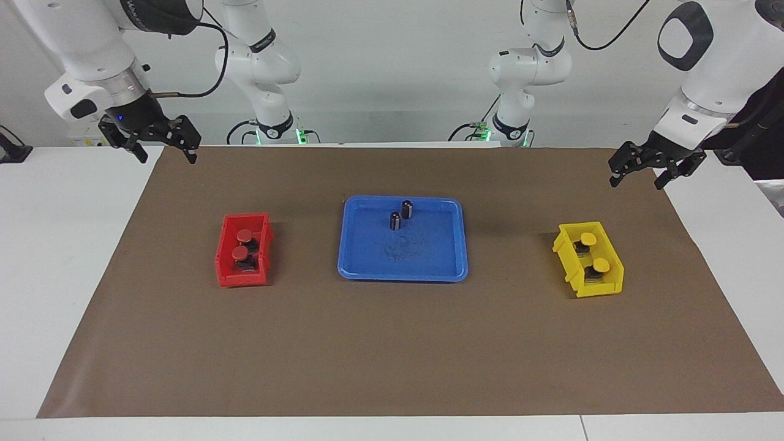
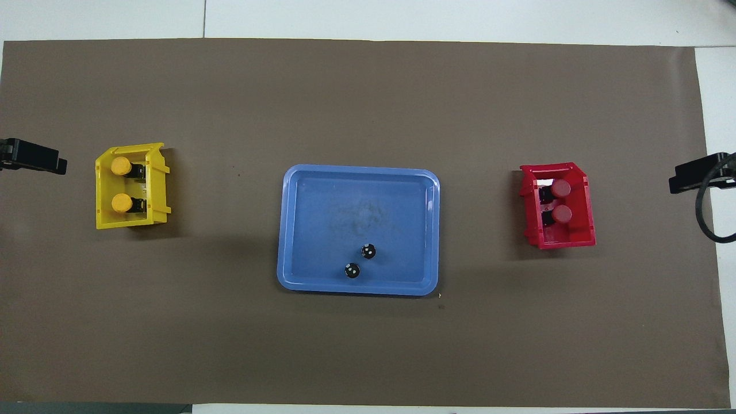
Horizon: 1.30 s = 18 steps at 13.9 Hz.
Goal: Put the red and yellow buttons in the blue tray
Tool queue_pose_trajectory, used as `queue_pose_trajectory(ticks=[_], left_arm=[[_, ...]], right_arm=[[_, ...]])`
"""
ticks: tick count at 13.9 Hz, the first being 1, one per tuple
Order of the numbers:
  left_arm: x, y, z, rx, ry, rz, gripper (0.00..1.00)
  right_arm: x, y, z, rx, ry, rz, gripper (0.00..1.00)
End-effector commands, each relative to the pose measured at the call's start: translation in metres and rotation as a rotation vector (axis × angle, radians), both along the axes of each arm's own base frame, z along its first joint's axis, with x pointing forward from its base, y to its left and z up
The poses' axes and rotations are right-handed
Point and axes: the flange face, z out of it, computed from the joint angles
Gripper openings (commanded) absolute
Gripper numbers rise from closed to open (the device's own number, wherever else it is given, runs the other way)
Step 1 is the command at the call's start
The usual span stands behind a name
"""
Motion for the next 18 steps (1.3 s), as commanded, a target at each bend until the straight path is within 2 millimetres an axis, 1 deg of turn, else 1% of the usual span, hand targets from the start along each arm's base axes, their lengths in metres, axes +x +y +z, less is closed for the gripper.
queue_pose_trajectory(ticks=[1,4,5,6,7,8,9,10,11,12,13,14,15,16,17,18], left_arm=[[-0.005,-0.001,0.000,0.019,0.009,-0.003,1.00],[-0.005,0.005,0.000,0.019,0.012,0.008,1.00],[-0.006,0.006,0.000,0.019,0.018,0.010,1.00],[-0.006,0.006,-0.001,0.019,0.018,0.011,1.00],[-0.006,0.006,-0.001,0.019,0.018,0.011,1.00],[-0.006,0.006,-0.001,0.019,0.018,0.011,1.00],[-0.006,0.006,-0.001,0.019,0.018,0.011,1.00],[-0.006,0.006,-0.001,0.019,0.018,0.011,1.00],[-0.006,0.006,-0.001,0.019,0.018,0.011,1.00],[-0.006,0.006,-0.001,0.019,0.018,0.011,1.00],[-0.006,0.006,-0.001,0.019,0.018,0.011,1.00],[-0.006,0.007,-0.001,0.018,0.018,0.013,1.00],[-0.006,0.007,-0.001,0.018,0.018,0.013,1.00],[-0.006,0.006,-0.001,0.019,0.020,0.011,1.00],[-0.006,0.007,0.000,0.018,0.017,0.013,1.00],[-0.006,0.006,-0.001,0.019,0.020,0.011,1.00]], right_arm=[[-0.001,-0.001,-0.002,0.003,-0.002,0.004,1.00],[-0.002,0.001,-0.003,0.003,0.000,0.007,1.00],[-0.001,0.006,-0.002,0.000,-0.009,0.020,1.00],[0.001,0.017,-0.003,-0.001,-0.014,0.038,1.00],[0.005,0.022,-0.007,-0.001,-0.034,0.047,1.00],[0.008,0.026,-0.016,-0.001,-0.046,0.049,1.00],[0.011,0.037,-0.025,0.000,-0.063,0.052,1.00],[0.016,0.051,-0.041,0.014,-0.078,0.069,1.00],[0.020,0.057,-0.059,0.028,-0.087,0.073,0.99],[0.022,0.062,-0.083,0.030,-0.093,0.083,0.95],[0.030,0.063,-0.108,0.041,-0.104,0.081,0.93],[0.043,0.064,-0.130,0.050,-0.114,0.078,0.90],[0.054,0.064,-0.147,0.052,-0.126,0.075,0.88],[0.062,0.063,-0.160,0.052,-0.138,0.074,0.84],[0.066,0.060,-0.175,0.053,-0.131,0.069,0.80],[0.068,0.061,-0.184,0.055,-0.134,0.067,0.78]])
